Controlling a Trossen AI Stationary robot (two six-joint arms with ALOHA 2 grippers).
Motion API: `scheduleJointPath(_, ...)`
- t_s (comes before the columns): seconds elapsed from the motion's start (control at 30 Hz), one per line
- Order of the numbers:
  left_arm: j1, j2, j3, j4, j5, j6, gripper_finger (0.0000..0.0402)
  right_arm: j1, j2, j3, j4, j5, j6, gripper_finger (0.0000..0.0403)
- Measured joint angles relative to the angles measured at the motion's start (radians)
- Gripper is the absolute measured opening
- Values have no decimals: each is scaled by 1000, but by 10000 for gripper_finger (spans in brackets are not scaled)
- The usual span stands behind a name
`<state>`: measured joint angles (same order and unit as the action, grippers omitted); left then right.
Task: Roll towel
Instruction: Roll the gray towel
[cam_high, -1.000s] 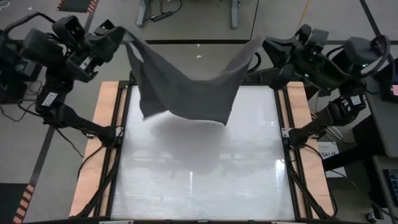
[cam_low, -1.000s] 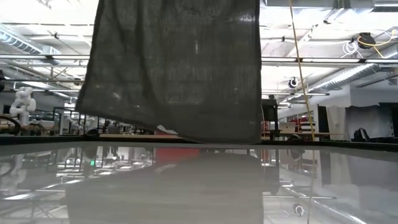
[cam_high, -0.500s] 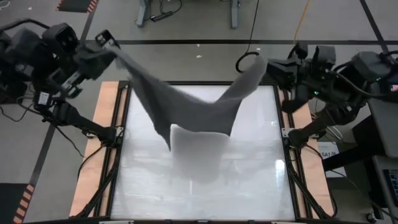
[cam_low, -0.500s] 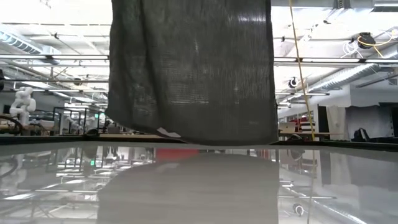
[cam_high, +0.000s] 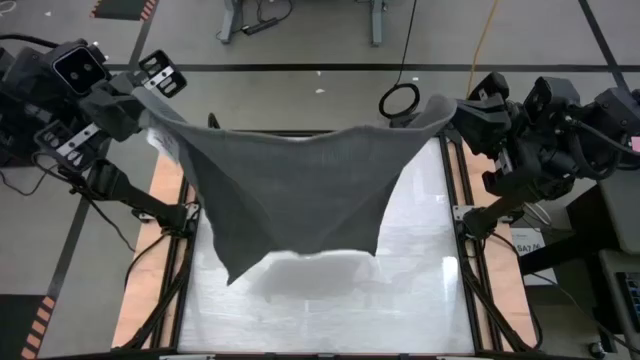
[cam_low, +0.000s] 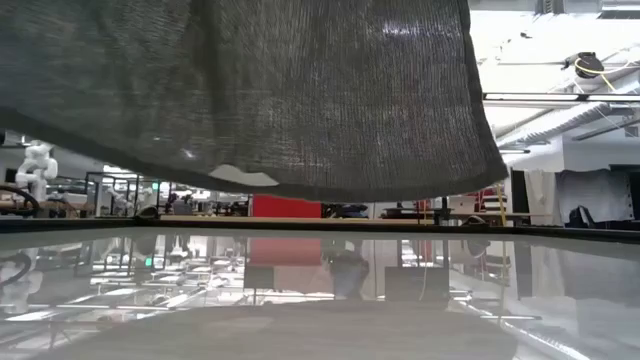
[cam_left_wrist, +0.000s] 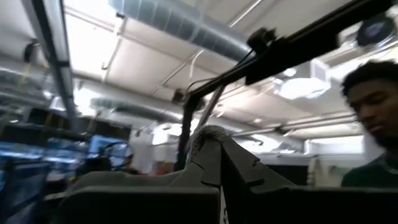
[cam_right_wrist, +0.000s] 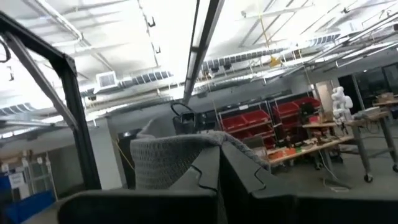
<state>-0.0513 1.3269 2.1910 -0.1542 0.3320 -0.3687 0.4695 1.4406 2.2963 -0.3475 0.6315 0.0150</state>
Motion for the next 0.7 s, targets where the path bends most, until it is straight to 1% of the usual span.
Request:
scheduleJointPath(0.1, 21, -17, 1, -124, -48, 42, 0, 5, -9, 0, -85, 0, 39, 0)
scheduleJointPath(0.17, 41, -30, 1, -242, -105, 70, 0, 4, -14, 0, -164, 4, 87, 0)
scheduleJointPath(0.33, 83, -58, 0, -551, -270, 130, 0, 4, -17, 0, -359, 104, 202, 0)
scheduleJointPath(0.47, 114, -61, 0, -736, -405, 150, 0, -13, -19, 0, -454, 172, 266, 0)
scheduleJointPath(0.57, 135, -57, -1, -823, -512, 167, 0, -35, -17, 0, -505, 244, 267, 0)
scheduleJointPath(0.7, 156, -49, -1, -863, -612, 232, 0, -96, -7, 0, -577, 322, 209, 0)
